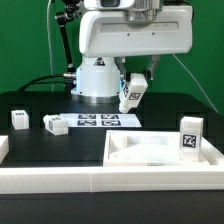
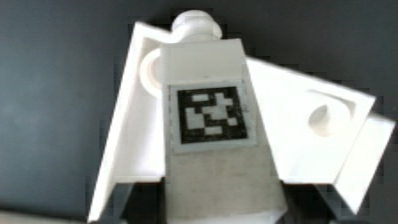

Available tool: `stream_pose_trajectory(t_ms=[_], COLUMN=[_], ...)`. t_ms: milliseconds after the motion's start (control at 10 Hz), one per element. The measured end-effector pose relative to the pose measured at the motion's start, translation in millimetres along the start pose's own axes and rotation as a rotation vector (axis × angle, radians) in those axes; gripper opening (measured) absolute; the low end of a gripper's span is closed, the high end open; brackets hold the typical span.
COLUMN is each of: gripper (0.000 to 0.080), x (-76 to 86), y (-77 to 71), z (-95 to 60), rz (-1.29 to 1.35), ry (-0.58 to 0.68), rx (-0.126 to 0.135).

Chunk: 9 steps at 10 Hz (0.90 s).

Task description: Assemble square table

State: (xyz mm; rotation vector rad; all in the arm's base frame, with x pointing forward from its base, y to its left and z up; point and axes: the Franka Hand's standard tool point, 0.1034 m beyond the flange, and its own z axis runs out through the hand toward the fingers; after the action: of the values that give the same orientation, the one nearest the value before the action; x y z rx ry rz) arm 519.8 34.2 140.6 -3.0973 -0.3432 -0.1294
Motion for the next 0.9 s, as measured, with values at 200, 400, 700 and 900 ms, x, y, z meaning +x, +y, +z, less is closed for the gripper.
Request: stream_pose_trajectory(t_ms=[200, 400, 700, 900], gripper=[0.0291, 0.0291, 0.0291, 0.0291], x=[-1.4, -3.2, 11.2, 21.4], y=[5.4, 9.6, 25.2, 35.0], z=[2.6, 4.0, 1.3, 1.3], rz=[-0.001, 0.001, 0.129, 0.209], ry=[0.116, 0.173, 0.166, 0.181], rx=[-0.027, -0.042, 0.004, 0.029])
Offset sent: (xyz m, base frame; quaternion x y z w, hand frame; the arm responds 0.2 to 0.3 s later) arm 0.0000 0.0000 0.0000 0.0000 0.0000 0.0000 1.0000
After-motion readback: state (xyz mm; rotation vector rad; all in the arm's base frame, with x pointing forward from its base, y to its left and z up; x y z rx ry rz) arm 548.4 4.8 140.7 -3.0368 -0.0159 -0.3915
